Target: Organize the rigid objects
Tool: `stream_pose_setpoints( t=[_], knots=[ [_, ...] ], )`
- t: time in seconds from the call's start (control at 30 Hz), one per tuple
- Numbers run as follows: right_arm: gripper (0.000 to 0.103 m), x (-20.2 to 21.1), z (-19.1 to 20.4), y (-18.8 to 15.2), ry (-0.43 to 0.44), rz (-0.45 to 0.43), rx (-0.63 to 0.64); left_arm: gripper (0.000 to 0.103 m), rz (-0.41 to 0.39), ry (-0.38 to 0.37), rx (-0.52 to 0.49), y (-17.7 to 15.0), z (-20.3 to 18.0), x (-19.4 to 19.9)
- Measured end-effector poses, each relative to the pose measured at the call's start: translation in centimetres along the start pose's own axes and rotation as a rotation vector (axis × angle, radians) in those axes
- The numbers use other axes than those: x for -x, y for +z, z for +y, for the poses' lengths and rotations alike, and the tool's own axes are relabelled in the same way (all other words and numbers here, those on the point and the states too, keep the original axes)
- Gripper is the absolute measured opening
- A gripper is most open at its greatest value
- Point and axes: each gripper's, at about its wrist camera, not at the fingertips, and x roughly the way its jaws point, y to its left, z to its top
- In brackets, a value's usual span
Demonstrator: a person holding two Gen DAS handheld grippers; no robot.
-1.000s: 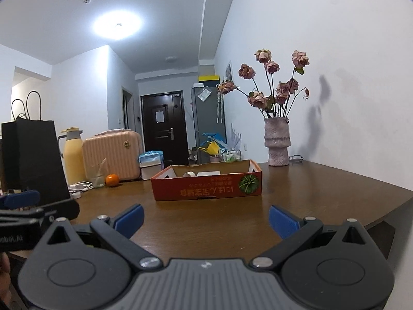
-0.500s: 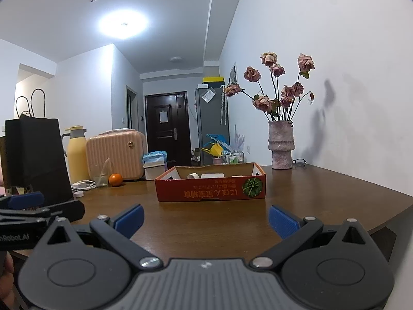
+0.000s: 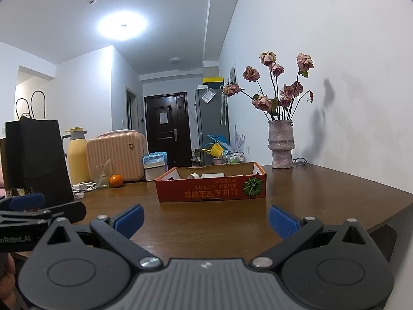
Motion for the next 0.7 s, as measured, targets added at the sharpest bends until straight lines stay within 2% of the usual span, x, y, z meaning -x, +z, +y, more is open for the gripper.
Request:
stream_pose_setpoints(
  t=[0.7],
  knots=[
    [0.103, -0.37, 0.07, -0.15, -0.001, 0.006, -0.006, 0.103, 0.002, 0.005, 0.002, -0.10, 0.11, -0.17]
  ],
)
